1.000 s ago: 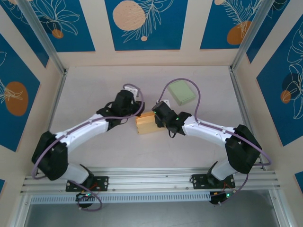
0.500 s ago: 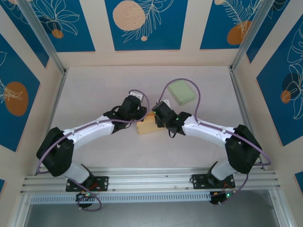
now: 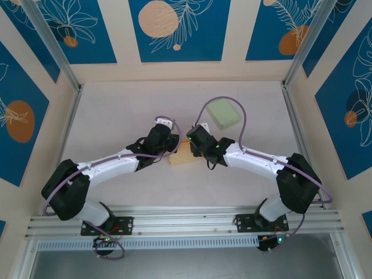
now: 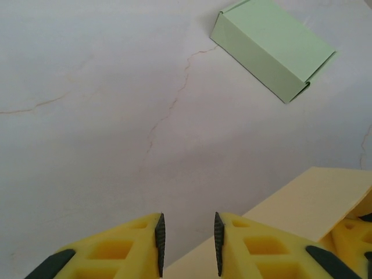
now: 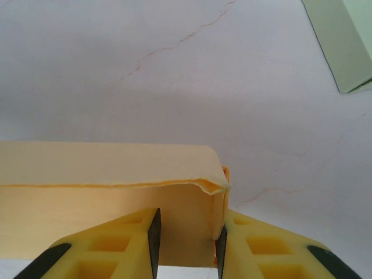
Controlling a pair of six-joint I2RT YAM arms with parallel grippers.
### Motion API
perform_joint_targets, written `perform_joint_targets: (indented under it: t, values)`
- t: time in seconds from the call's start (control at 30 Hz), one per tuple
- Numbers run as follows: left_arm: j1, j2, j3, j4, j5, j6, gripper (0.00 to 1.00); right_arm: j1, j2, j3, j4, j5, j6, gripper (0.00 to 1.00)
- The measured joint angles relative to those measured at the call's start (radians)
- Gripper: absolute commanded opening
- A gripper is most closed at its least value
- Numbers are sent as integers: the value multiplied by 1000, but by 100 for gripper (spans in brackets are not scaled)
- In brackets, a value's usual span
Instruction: Fold the paper box
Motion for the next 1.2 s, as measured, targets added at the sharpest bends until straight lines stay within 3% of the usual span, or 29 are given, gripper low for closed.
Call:
perform_joint_targets:
  t: [0.3, 0.5, 0.63, 0.83, 1.07, 1.2]
  values:
    - [-21, -10, -71, 87, 0, -47, 28, 1, 3, 0, 0, 5, 8, 32]
    - [-48, -2, -126, 181, -37, -68, 25, 3, 3, -2, -10, 20, 22, 43]
    - [-68, 17, -161, 278, -99, -68, 23, 3, -9, -14, -11, 26, 29, 46]
    - [-100, 52, -195, 401, -191, -57, 23, 3, -47, -33, -41, 25, 41, 57]
    - [-115, 99, -198, 483, -245, -37, 22, -1, -163, -64, -115, -76, 51, 69]
    - [-117, 117, -197, 516, -252, -37, 22, -48, -266, -66, -114, -149, 69, 70]
